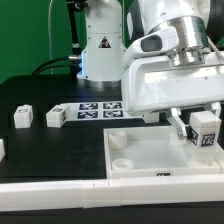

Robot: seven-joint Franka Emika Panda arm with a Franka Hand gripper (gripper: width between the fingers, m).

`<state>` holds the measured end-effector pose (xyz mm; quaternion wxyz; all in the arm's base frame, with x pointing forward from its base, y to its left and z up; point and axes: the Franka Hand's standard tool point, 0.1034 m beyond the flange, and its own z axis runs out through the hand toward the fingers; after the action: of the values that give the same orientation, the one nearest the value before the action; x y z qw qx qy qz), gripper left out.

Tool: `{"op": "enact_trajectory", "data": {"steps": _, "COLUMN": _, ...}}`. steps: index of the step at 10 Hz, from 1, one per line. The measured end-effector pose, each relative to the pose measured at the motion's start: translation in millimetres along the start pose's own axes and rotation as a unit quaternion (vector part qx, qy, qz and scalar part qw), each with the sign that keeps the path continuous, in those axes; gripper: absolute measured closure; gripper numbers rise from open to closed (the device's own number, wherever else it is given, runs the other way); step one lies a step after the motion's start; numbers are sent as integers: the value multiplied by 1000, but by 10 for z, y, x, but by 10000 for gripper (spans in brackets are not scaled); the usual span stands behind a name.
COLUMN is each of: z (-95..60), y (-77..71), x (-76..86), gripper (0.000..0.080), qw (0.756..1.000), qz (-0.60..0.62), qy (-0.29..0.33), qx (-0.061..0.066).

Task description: Assemble one leg

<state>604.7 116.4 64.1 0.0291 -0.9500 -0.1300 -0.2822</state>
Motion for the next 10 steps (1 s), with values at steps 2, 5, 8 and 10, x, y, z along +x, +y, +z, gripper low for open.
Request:
{"op": "enact_trajectory", "data": {"steps": 2, "z": 1, "y": 0, "x": -1, "gripper": 211, "qw": 1000, "qz": 0, "qy": 0, "qx": 0}}
{"op": "enact_trajectory", "data": {"steps": 5, "z": 1, "y": 0, "x": -2, "gripper": 153, "qw": 1000, "qz": 0, "qy": 0, "qx": 0}}
{"op": "enact_trajectory", "data": {"steps": 8, "z": 1, "y": 0, "x": -2, "gripper": 150, "qw": 1000, "qz": 0, "qy": 0, "qx": 0}}
{"op": "enact_trajectory", "data": {"steps": 10, "z": -5, "y": 4, "x": 6, "gripper": 150, "qw": 1000, "qz": 1, "qy": 0, "qx": 0}}
